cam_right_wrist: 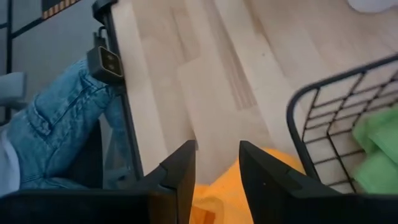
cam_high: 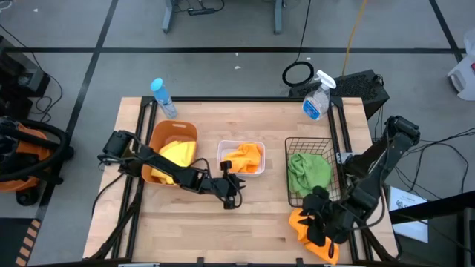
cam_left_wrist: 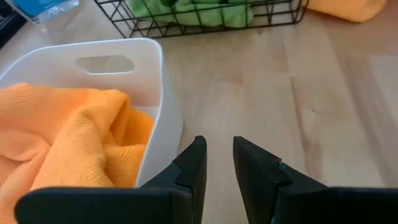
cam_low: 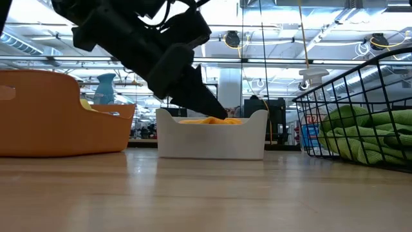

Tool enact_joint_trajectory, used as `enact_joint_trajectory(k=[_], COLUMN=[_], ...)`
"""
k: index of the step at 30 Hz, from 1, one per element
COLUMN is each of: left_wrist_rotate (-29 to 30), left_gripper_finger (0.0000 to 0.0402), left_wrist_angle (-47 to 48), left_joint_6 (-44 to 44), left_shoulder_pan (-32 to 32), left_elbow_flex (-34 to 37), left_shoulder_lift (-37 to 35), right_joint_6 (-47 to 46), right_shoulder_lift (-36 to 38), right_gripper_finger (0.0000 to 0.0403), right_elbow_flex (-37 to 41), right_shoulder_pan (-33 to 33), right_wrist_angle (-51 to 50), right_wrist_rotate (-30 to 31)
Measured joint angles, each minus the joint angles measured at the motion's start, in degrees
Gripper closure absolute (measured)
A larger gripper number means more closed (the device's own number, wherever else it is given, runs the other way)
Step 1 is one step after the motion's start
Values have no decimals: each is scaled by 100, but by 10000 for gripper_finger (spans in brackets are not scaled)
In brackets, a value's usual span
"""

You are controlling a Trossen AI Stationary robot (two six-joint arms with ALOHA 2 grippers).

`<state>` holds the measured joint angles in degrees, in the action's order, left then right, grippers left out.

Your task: Sort microfiber towel by color & place in baskets

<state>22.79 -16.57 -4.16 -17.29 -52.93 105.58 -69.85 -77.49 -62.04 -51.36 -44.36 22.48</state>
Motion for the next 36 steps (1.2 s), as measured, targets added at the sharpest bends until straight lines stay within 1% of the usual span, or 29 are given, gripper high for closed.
enact_joint_trajectory(k=[5,10,15,19,21,24,29,32,36], left_wrist_rotate=[-4,-29,-586,-625,-622,-621,-621,-619,-616], left_gripper_finger=[316,316,316,316,316,316,316,316,316], left_wrist_angle=[-111,-67,77,165,237,274,327,392,390], left_joint_6=[4,-18,-428,-778,-992,-1208,-1461,-1602,-1657], left_shoulder_pan=[-152,-430,-945,-1372,-1538,-1765,-1984,-1996,-1956], left_elbow_flex=[0,-7,-7,-7,-7,-7,-7,-7,-7], left_shoulder_lift=[-20,-38,-52,-52,-52,-52,-52,-52,-52], right_joint_6=[-305,-559,-1032,-1706,-2069,-2535,-3171,-3343,-3186], right_shoulder_lift=[-33,-32,-130,-401,-560,-818,-1090,-1270,-1627], right_gripper_finger=[286,286,286,273,258,229,167,129,85], right_elbow_flex=[-2,-2,-2,-4,-3,-2,-4,-4,-7], right_shoulder_pan=[-158,-313,-564,-792,-890,-1045,-1250,-1331,-1343], right_wrist_angle=[-264,-254,-259,-266,-267,-267,-460,-681,-680], right_wrist_rotate=[-66,-376,-765,-1187,-1345,-1393,-1485,-1365,-1327])
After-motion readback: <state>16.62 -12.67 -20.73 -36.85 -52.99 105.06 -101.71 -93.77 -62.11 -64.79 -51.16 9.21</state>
